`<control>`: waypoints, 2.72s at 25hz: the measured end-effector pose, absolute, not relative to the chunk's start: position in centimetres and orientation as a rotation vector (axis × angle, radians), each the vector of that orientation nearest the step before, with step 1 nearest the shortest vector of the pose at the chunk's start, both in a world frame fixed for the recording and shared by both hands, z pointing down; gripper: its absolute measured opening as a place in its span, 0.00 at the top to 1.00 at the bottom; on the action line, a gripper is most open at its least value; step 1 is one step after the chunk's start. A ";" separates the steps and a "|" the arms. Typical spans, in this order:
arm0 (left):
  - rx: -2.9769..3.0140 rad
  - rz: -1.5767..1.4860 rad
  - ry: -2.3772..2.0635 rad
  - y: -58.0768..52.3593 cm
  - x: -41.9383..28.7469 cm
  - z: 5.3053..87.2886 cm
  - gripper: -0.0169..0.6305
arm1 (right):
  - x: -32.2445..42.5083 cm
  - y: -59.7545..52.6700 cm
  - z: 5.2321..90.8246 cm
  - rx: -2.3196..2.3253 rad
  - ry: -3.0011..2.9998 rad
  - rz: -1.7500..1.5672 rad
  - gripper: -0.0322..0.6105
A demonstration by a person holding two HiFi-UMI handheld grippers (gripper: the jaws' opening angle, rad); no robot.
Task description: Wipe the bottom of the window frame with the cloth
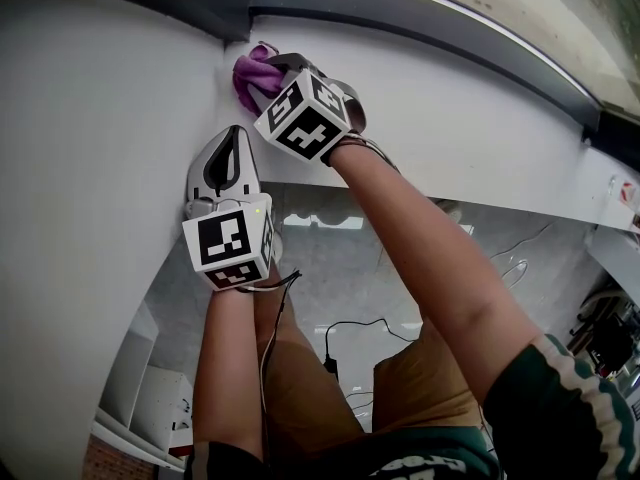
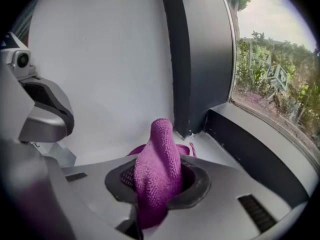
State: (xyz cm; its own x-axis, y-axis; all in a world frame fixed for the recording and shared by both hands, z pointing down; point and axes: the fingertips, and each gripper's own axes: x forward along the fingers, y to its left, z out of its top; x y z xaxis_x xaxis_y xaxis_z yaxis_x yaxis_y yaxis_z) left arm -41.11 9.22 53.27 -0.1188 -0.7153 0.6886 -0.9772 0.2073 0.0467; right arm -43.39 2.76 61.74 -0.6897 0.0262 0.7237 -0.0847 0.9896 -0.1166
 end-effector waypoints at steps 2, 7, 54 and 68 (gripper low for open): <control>1.578 0.584 -1.896 8.9 -41.2 53.1 0.96 | -43.7 2.0 61.7 0.071 -2.321 0.170 0.80; 1.582 0.629 -1.877 8.6 -41.2 53.1 0.96 | -43.8 0.3 61.7 0.151 -2.311 0.170 0.80; 1.811 0.752 -1.651 -2.7 -24.3 53.4 0.96 | -19.9 -6.9 62.0 0.303 -2.218 0.314 0.80; 1.884 0.772 -1.555 -5.8 -16.6 54.2 0.96 | -11.4 -9.7 62.3 0.385 -2.196 0.347 0.80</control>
State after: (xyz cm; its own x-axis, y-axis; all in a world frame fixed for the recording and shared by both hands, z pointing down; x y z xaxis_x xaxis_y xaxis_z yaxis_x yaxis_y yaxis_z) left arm -16.57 -5.83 54.15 0.1568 -0.6546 0.7395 -0.9848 -0.1605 0.0667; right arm -11.43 -9.67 62.27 -0.5856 -0.1522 0.7962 -0.3901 0.9139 -0.1122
